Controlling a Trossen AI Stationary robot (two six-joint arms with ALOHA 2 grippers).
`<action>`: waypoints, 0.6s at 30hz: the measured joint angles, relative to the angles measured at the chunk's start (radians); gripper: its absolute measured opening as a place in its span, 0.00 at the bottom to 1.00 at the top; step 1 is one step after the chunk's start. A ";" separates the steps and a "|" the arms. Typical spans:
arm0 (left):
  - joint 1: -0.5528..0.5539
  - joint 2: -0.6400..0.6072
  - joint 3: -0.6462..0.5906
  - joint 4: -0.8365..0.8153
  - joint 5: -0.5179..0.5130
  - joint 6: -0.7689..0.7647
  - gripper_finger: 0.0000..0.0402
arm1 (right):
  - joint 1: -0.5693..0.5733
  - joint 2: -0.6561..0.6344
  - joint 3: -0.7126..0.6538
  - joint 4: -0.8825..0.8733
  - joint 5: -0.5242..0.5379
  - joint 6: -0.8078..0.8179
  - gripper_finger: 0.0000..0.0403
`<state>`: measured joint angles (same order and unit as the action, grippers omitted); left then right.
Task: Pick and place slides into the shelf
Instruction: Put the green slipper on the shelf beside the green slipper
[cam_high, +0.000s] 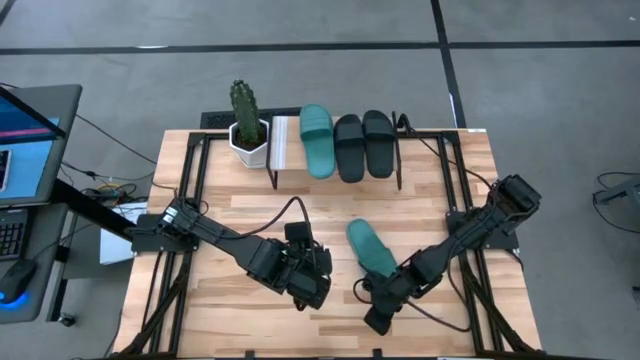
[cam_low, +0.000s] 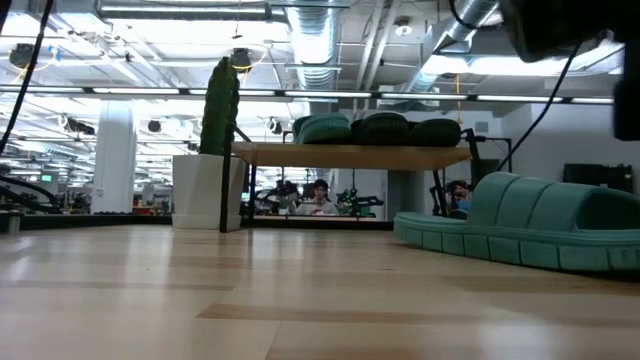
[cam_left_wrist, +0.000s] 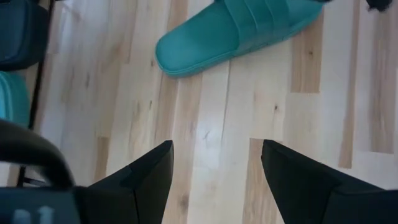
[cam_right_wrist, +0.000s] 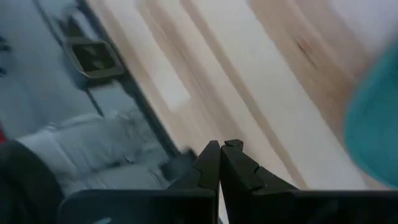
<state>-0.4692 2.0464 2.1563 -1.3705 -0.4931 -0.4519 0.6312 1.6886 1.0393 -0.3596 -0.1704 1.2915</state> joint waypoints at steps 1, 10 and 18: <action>0.001 0.000 0.000 0.000 0.011 0.000 0.57 | 0.003 0.000 -0.001 -0.021 -0.013 0.000 0.00; 0.002 0.000 0.000 0.000 0.076 -0.003 0.57 | 0.004 0.000 -0.001 -0.271 -0.062 -0.021 0.00; 0.002 0.000 0.000 -0.006 0.141 -0.002 0.57 | 0.043 0.000 0.005 -0.338 -0.063 -0.002 0.00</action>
<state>-0.4667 2.0464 2.1563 -1.3766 -0.3520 -0.4541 0.6744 1.6882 1.0443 -0.6974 -0.2335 1.2890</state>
